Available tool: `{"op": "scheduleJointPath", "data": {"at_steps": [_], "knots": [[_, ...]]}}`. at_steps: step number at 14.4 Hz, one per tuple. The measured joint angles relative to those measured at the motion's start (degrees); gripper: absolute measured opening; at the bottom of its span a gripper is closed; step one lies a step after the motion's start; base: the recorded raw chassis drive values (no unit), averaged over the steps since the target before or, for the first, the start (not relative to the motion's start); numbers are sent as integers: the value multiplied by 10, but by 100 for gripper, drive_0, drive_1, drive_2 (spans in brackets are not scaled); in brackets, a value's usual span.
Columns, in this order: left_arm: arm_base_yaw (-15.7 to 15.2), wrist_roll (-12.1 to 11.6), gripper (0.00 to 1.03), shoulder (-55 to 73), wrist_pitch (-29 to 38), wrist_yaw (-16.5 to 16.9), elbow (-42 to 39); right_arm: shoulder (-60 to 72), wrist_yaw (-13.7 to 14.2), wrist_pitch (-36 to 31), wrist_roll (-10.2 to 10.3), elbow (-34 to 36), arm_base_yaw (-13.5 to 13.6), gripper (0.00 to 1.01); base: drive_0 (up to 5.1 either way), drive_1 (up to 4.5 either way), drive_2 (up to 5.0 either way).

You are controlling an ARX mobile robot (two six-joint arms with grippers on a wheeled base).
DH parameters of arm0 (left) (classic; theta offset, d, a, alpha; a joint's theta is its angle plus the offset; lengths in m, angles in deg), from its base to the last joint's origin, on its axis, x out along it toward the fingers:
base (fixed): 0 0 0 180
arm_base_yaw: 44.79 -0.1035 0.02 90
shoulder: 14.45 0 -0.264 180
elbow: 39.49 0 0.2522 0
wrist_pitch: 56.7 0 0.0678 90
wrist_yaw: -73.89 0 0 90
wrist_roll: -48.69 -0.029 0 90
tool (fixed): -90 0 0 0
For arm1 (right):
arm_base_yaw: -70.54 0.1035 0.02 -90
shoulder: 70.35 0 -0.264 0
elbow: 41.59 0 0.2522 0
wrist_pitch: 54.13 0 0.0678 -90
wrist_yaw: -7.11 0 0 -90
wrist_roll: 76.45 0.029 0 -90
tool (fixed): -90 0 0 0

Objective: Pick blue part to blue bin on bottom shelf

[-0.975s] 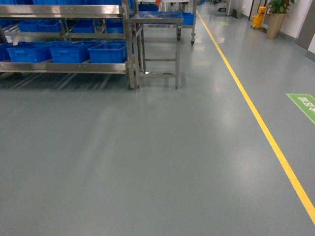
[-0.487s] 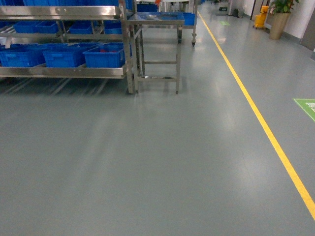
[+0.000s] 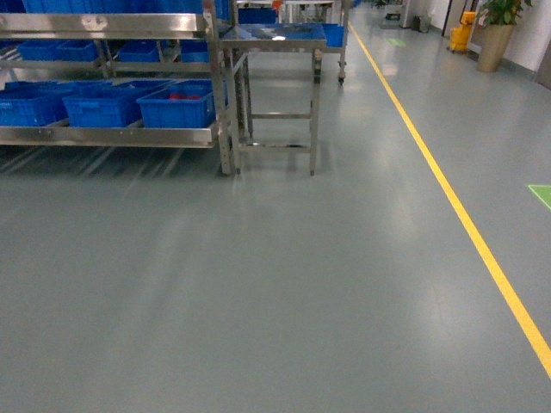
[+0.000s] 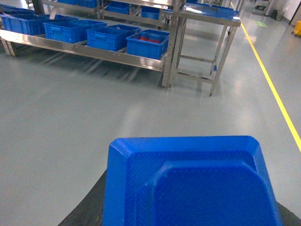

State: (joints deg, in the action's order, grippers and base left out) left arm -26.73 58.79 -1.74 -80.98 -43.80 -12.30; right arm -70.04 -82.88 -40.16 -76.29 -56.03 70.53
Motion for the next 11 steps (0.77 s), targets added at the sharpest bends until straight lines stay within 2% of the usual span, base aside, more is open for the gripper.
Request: {"op": "scheduleJointPath", "data": {"at_steps": [11], "knots": [[0,0,43,0,-2,0,0,0,0,-2,0,0,0,98,-4,407,-415]]}}
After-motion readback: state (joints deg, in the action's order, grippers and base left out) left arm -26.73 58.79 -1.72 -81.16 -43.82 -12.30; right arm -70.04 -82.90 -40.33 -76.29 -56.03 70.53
